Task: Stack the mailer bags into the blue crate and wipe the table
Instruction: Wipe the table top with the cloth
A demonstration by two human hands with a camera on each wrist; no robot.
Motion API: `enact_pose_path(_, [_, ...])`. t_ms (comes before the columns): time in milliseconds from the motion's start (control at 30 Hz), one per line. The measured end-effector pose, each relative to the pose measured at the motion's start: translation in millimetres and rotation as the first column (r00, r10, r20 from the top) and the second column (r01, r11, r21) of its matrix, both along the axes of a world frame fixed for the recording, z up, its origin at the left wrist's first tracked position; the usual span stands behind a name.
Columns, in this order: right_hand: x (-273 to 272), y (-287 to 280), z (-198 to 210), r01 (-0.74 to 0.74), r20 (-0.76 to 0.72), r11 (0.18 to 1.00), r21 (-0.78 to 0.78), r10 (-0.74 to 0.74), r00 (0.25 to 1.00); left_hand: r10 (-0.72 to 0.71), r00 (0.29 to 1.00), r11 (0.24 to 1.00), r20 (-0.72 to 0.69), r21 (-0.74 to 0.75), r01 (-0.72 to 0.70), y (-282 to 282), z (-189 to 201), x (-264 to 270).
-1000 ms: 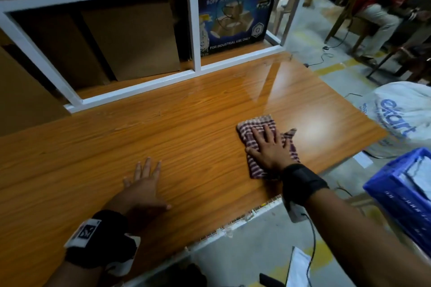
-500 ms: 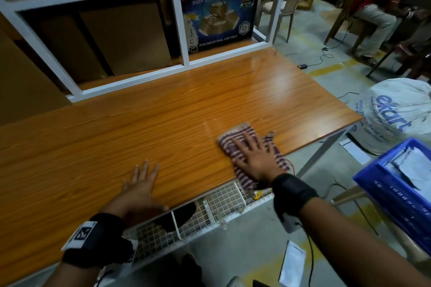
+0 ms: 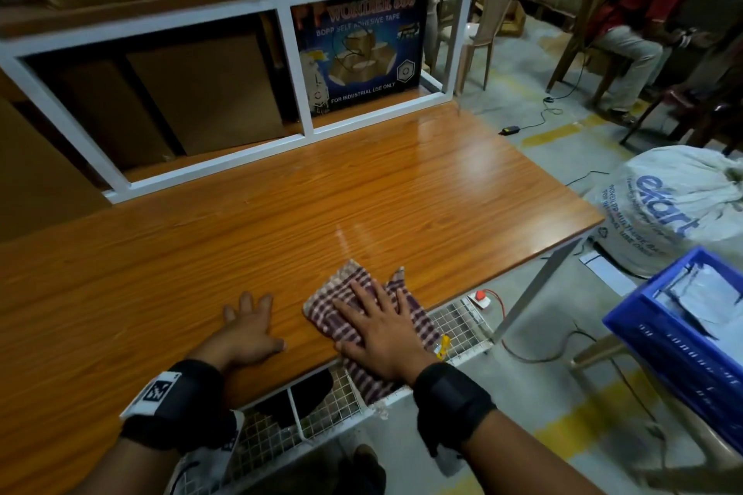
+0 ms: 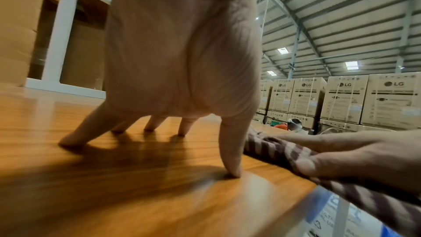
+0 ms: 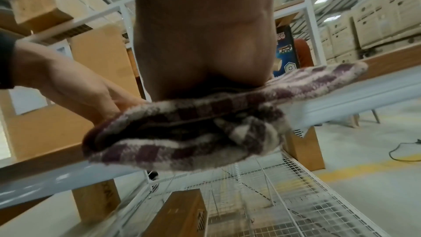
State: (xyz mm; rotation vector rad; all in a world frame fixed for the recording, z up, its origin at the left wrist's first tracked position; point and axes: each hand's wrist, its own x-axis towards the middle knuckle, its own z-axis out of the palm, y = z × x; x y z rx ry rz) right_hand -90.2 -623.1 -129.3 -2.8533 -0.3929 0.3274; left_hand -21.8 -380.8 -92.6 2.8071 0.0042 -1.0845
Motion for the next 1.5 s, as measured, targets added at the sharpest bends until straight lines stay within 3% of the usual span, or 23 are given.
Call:
enact_pose_path(167, [36, -72, 0, 0.212, -0.023, 0.976, -0.049, -0.214, 0.977, -0.031, 0.999, 0.999, -0.041, -0.013, 0.030, 4, 4, 24])
enact_pose_path(333, [75, -111, 3, 0.487, -0.076, 0.872, -0.041, -0.489, 0.869, -0.049, 0.994, 0.999, -0.097, 0.010, 0.050, -7, 6, 51])
enact_pose_path(400, [89, -89, 7, 0.454, -0.100, 0.889, -0.058, -0.457, 0.884, -0.058, 0.991, 0.998, -0.120, 0.008, 0.059, -14, 7, 65])
enact_pose_path(533, [110, -22, 11, 0.123, -0.168, 0.990, -0.073, -0.134, 0.977, -0.051, 0.992, 0.999, -0.120, -0.007, 0.050, -24, 12, 98])
enact_pose_path(667, [140, -16, 6, -0.052, -0.184, 0.995, -0.080, 0.037, 0.982, -0.042, 0.994, 0.999, -0.098, -0.034, 0.039, -27, 16, 133])
enact_pose_path(733, [162, -39, 3, -0.009, -0.170, 0.997, -0.072, -0.003, 0.985, -0.053, 0.993, 0.998, -0.107, -0.043, 0.049, -24, 14, 148])
enact_pose_path(900, [214, -106, 8, 0.309, -0.163, 0.945, -0.109, -0.323, 0.932, -0.137, 0.985, 0.990, -0.108, -0.040, 0.134, -16, 5, 178])
enact_pose_path(1000, [244, -101, 12, 0.424, -0.170, 0.898, -0.118, -0.439, 0.882, -0.146, 0.985, 0.989, -0.089, -0.048, 0.142, -14, 3, 199])
enact_pose_path(1067, [260, -74, 12, 0.384, -0.160, 0.917, -0.106, -0.397, 0.904, -0.126, 0.990, 0.991, -0.066, -0.064, 0.121, -12, 2, 217])
enact_pose_path(1200, [276, -7, 11, 0.090, -0.165, 0.989, -0.117, -0.109, 0.980, -0.091, 0.995, 0.993, -0.046, -0.075, 0.088, -9, 4, 253])
enact_pose_path(1300, [294, 1, 10, -0.041, -0.170, 0.991, -0.128, 0.019, 0.985, -0.070, 0.997, 0.996, -0.036, -0.054, 0.068, -7, 4, 276])
enact_pose_path(1400, [325, -28, 7, -0.011, -0.139, 0.994, -0.109, -0.004, 0.990, -0.082, 0.995, 0.996, -0.064, -0.050, 0.079, -7, 4, 292])
enact_pose_path(1500, [364, -68, 6, 0.203, -0.139, 0.973, -0.114, -0.218, 0.966, -0.091, 0.989, 0.995, -0.113, -0.044, 0.086, -13, 4, 306])
